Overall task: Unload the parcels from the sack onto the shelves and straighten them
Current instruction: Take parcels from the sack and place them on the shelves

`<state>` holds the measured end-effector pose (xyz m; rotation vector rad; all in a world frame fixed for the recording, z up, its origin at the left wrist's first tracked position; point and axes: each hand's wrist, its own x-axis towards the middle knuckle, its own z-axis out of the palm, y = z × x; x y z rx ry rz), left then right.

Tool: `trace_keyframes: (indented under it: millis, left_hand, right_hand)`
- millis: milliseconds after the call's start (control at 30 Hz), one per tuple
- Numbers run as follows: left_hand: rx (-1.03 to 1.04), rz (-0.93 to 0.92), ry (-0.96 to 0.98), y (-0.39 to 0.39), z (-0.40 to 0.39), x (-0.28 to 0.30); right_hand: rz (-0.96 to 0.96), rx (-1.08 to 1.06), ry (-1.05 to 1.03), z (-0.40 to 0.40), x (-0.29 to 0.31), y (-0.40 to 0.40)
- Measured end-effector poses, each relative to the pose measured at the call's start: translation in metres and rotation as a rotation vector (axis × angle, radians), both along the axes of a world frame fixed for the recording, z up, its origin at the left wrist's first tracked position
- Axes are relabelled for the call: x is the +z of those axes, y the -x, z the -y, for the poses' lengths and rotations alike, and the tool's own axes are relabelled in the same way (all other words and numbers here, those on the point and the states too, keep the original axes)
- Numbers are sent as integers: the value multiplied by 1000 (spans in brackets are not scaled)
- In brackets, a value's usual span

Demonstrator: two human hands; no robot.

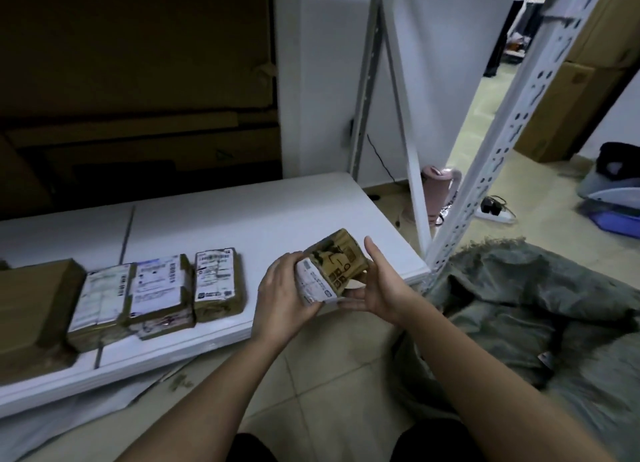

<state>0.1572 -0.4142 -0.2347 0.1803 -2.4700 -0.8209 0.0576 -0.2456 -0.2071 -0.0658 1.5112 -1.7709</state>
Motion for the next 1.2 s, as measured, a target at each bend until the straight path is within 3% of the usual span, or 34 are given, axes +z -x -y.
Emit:
trace_keyframes:
  millis: [167, 467, 533, 667, 733, 800, 933, 1200]
  left_hand:
    - [-28, -9, 257, -17, 25, 3]
    - [-48, 15, 327, -19, 38, 16]
    - [-46, 30, 180, -18, 35, 19]
    - [110, 42, -536, -15, 19, 31]
    - [61, 22, -883, -17, 11, 43]
    - [-52, 35, -1112, -21, 3, 56]
    - [-172, 47, -1151, -28, 1, 75]
    - [-83, 57, -1229, -18, 14, 117]
  right_hand:
    - [48, 1, 99, 18, 2, -6]
    - [120, -32, 24, 29, 10, -18]
    - [178, -80, 106, 33, 11, -24]
    - [304, -202, 319, 43, 13, -37]
    - [324, -226, 393, 48, 15, -44]
    - [317, -221, 415, 52, 20, -51]
    - [271, -220, 302, 62, 35, -62]
    - [96, -195, 89, 69, 81, -45]
